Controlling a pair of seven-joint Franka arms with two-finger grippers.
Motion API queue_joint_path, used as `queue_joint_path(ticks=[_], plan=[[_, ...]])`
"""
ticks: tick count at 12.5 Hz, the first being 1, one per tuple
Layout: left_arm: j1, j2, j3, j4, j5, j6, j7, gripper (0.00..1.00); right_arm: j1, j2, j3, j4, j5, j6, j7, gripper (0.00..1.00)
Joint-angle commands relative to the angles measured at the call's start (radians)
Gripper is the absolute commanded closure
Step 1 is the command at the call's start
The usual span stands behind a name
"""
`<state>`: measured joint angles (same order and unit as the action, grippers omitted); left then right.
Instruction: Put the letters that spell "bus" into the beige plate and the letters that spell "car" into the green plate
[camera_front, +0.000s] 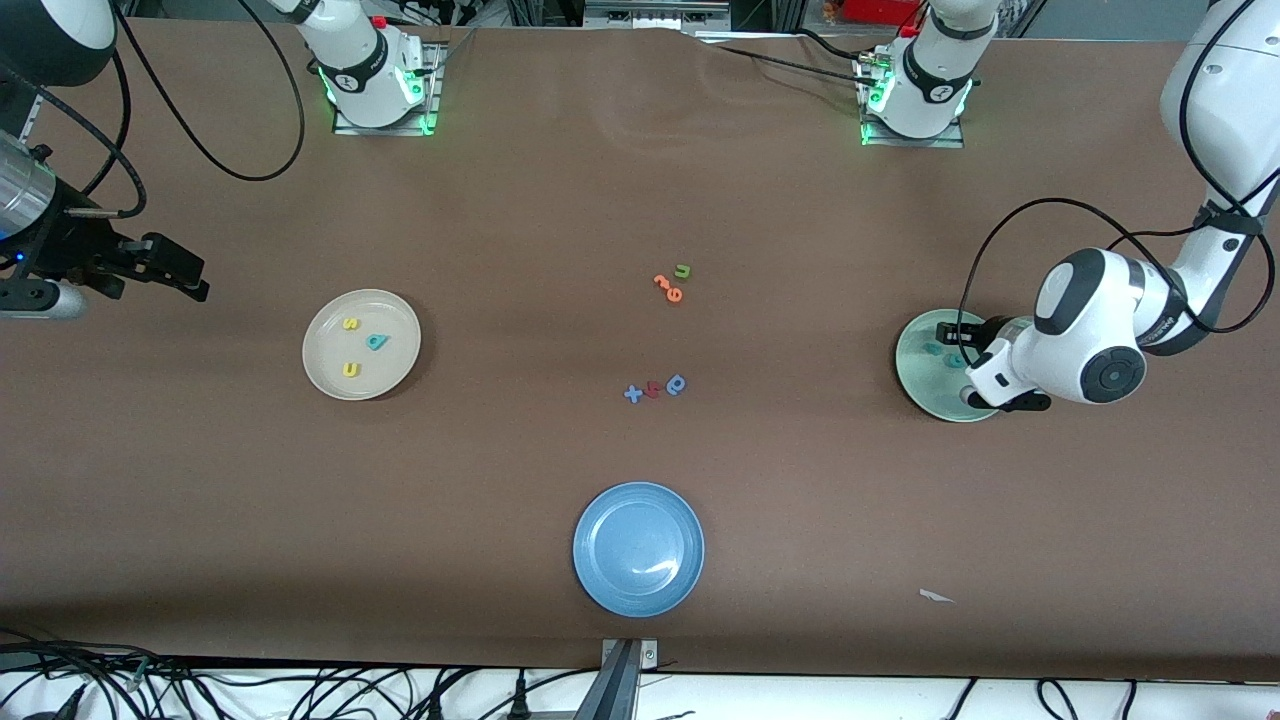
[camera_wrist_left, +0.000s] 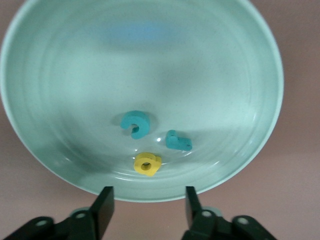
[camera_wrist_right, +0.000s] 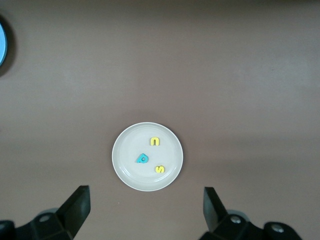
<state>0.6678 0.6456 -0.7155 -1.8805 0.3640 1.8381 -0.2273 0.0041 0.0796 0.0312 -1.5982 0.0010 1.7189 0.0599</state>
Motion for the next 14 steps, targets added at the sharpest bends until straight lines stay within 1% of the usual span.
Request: queue_joint_path(ticks=[1, 2, 3, 4, 6, 7, 8, 9, 11, 14], plan=[[0.009, -0.066, -0.036, 0.044, 0.009, -0.060, 0.013, 0.00, 0.004, -0.015, 0.001, -0.002, -0.001, -0.009, -0.015, 0.00], [0.010, -0.072, -0.071, 0.094, -0.005, -0.135, 0.010, 0.00, 0.004, -0.015, 0.001, -0.002, -0.003, -0.009, -0.015, 0.00], [0.007, -0.075, -0.085, 0.175, -0.020, -0.237, 0.013, 0.00, 0.004, -0.015, 0.001, -0.002, -0.003, -0.009, -0.015, 0.00], [0.004, -0.073, -0.099, 0.258, -0.039, -0.311, 0.011, 0.00, 0.005, -0.015, 0.001, -0.002, -0.003, -0.007, -0.015, 0.00], [0.006, -0.075, -0.102, 0.416, -0.101, -0.417, 0.011, 0.00, 0.005, -0.015, 0.001, -0.002, -0.003, -0.007, -0.015, 0.00], [0.006, -0.075, -0.104, 0.482, -0.121, -0.456, 0.011, 0.00, 0.005, -0.015, 0.001, -0.002, -0.001, -0.007, -0.015, 0.00], [0.004, -0.076, -0.107, 0.529, -0.129, -0.482, 0.010, 0.00, 0.005, -0.015, 0.001, -0.002, -0.001, -0.007, -0.015, 0.00], [0.001, -0.089, -0.110, 0.558, -0.129, -0.505, 0.010, 0.00, 0.005, -0.015, 0.001, -0.002, -0.001, -0.009, -0.015, 0.00], [0.001, -0.113, -0.122, 0.566, -0.129, -0.511, 0.005, 0.00, 0.005, -0.015, 0.001, -0.002, -0.001, -0.009, -0.014, 0.00], [-0.016, -0.118, -0.125, 0.595, -0.126, -0.508, -0.006, 0.00, 0.005, -0.015, -0.001, -0.002, -0.001, -0.007, -0.015, 0.00]])
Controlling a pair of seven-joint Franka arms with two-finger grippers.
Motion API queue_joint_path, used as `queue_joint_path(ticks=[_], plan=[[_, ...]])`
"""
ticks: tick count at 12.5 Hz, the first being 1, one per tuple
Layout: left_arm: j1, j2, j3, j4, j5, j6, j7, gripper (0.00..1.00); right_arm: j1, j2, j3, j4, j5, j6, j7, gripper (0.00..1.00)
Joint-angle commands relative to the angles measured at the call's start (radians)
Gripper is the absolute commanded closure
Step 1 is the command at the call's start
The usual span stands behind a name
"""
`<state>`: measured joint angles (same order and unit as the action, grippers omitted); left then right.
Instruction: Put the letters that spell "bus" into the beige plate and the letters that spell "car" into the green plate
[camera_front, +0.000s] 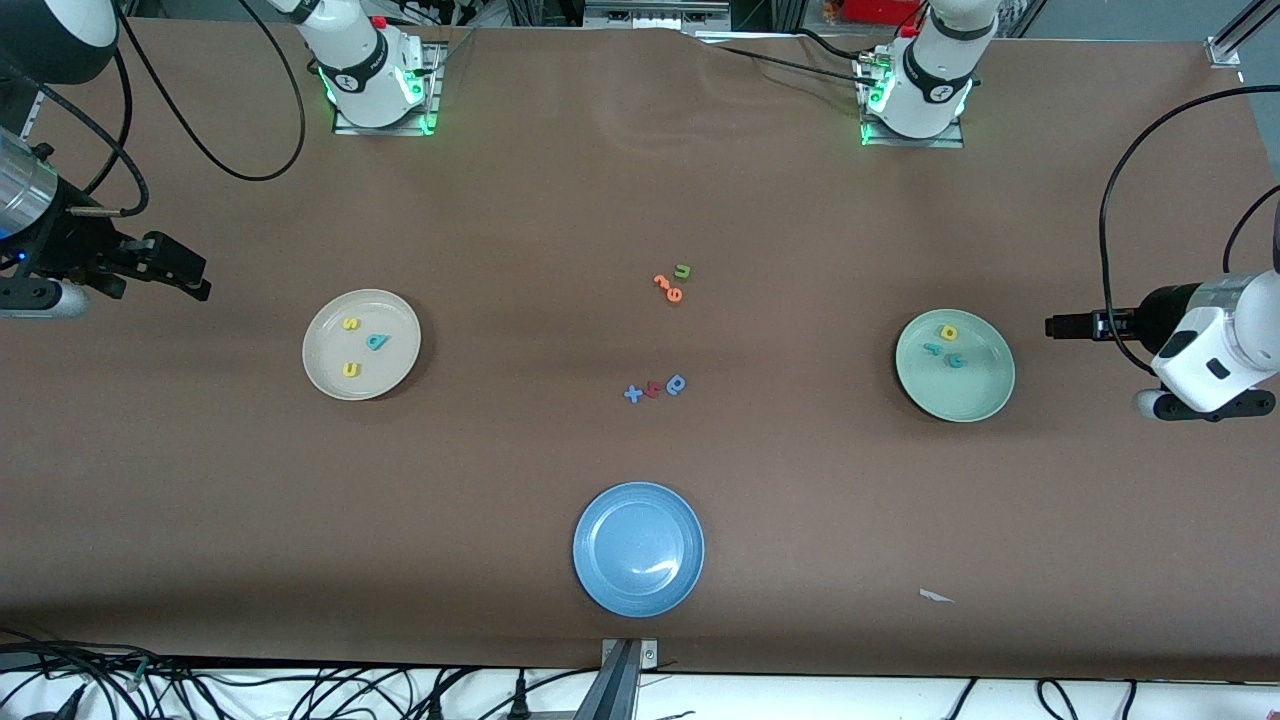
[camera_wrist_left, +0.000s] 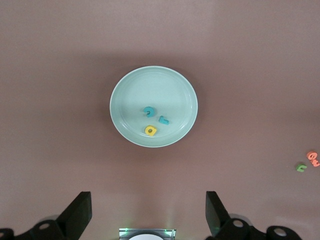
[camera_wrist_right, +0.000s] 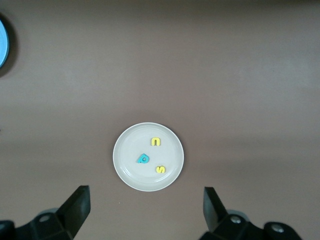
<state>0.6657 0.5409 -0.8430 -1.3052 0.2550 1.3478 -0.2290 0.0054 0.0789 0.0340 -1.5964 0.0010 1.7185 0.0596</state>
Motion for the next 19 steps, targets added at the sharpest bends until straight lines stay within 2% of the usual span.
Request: queue_joint_path(ticks=[1, 3, 4, 6, 8, 9, 11, 12, 13, 17, 19], plan=[[-0.023, -0.013, 0.004, 0.024, -0.014, -0.016, -0.003, 0.00, 0.004, -0.014, -0.003, -0.003, -0.001, -0.007, -0.015, 0.00], [-0.058, -0.009, 0.021, 0.066, -0.013, -0.013, 0.000, 0.00, 0.004, -0.014, -0.003, -0.003, -0.001, -0.008, -0.015, 0.00], [-0.121, -0.009, 0.088, 0.098, -0.013, -0.015, 0.006, 0.00, 0.004, -0.014, -0.003, -0.003, -0.001, -0.008, -0.014, 0.00], [-0.294, -0.015, 0.285, 0.153, -0.031, -0.019, 0.014, 0.00, 0.004, -0.014, -0.003, -0.003, -0.001, -0.008, -0.014, 0.00], [-0.404, -0.035, 0.419, 0.162, -0.086, -0.018, 0.033, 0.00, 0.004, -0.014, -0.003, -0.003, 0.001, -0.008, -0.014, 0.00], [-0.491, -0.041, 0.538, 0.162, -0.136, -0.018, 0.052, 0.00, 0.004, -0.014, -0.003, -0.003, -0.001, -0.008, -0.014, 0.00], [-0.670, -0.079, 0.840, 0.159, -0.315, -0.013, 0.110, 0.01, 0.004, -0.014, -0.003, -0.003, -0.001, -0.008, -0.014, 0.00], [-0.698, -0.097, 0.905, 0.147, -0.382, -0.003, 0.140, 0.01, 0.004, -0.014, -0.003, -0.003, -0.001, -0.008, -0.014, 0.00], [-0.710, -0.122, 0.912, 0.117, -0.390, 0.032, 0.145, 0.02, 0.004, -0.014, -0.003, -0.003, -0.001, -0.008, -0.014, 0.00], [-0.744, -0.318, 0.915, -0.207, -0.381, 0.291, 0.143, 0.02, 0.004, -0.014, -0.003, -0.003, -0.001, -0.008, -0.015, 0.00], [-0.742, -0.369, 0.914, -0.282, -0.376, 0.362, 0.145, 0.02, 0.004, -0.014, -0.003, -0.003, -0.001, -0.008, -0.014, 0.00]])
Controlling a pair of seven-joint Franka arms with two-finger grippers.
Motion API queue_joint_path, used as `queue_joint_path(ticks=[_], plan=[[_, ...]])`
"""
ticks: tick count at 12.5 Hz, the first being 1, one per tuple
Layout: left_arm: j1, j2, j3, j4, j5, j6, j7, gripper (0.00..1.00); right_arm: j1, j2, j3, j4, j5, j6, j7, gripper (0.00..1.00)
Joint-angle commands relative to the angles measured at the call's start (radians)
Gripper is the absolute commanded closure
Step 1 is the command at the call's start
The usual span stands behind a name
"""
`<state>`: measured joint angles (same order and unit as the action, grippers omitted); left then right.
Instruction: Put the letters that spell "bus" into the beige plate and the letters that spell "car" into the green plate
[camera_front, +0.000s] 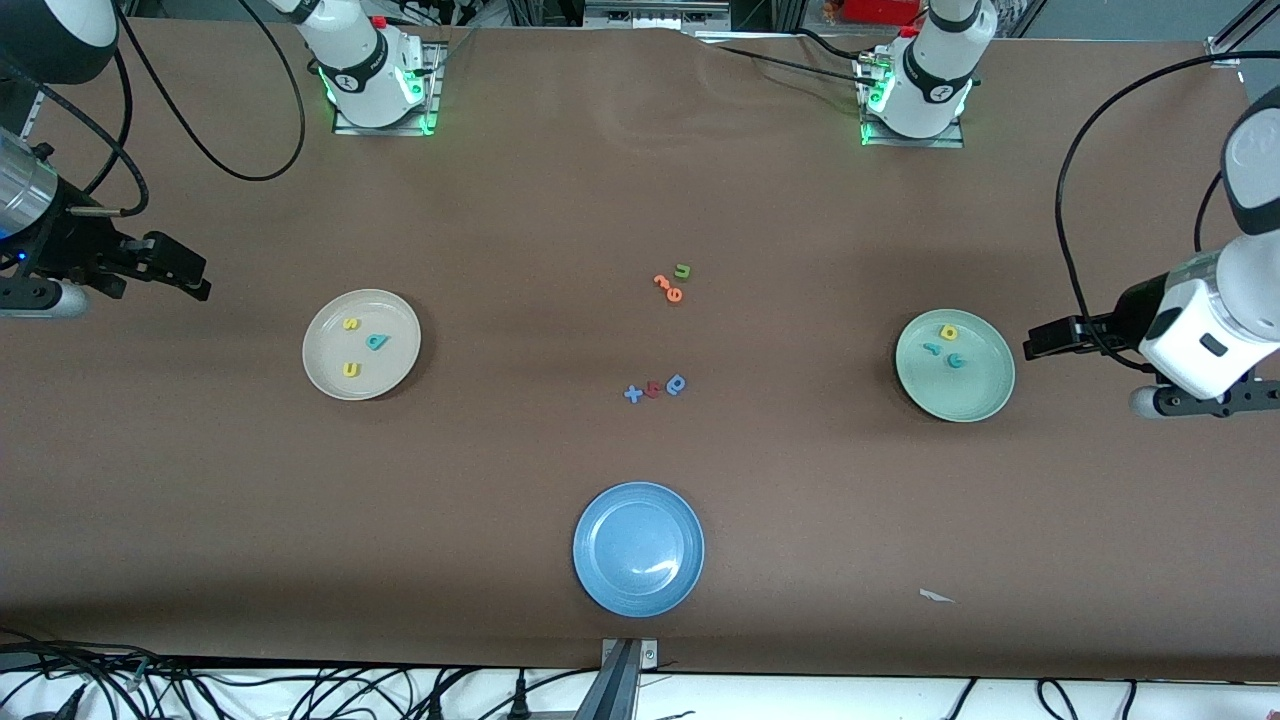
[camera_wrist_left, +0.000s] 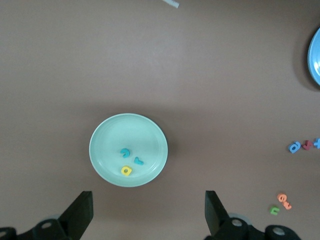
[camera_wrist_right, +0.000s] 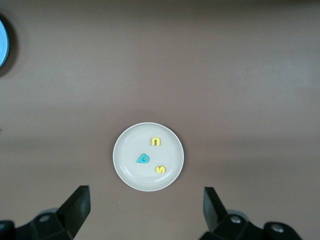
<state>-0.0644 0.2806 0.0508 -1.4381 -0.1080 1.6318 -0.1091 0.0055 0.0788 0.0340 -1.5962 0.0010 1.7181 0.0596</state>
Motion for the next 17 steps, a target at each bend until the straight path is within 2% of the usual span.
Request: queue_joint_path(ticks=[1, 2, 4, 5, 17], plan=[[-0.012, -0.119, 0.017, -0.166, -0.013, 0.092, 0.025, 0.02, 0.004, -0.014, -0.003, -0.004, -0.001, -0.008, -0.014, 0.00], [-0.015, -0.118, 0.015, -0.165, -0.003, 0.092, 0.025, 0.02, 0.004, -0.014, -0.003, -0.004, -0.001, -0.008, -0.015, 0.00], [-0.017, -0.118, -0.012, -0.163, 0.118, 0.085, 0.026, 0.02, 0.004, -0.014, -0.003, -0.004, -0.001, -0.008, -0.014, 0.00], [-0.011, -0.118, -0.022, -0.162, 0.142, 0.085, 0.028, 0.02, 0.004, -0.014, -0.003, -0.004, -0.001, -0.008, -0.014, 0.00], [-0.003, -0.115, -0.023, -0.139, 0.143, 0.060, 0.034, 0.00, 0.002, -0.014, -0.005, -0.004, 0.001, -0.008, -0.014, 0.00]])
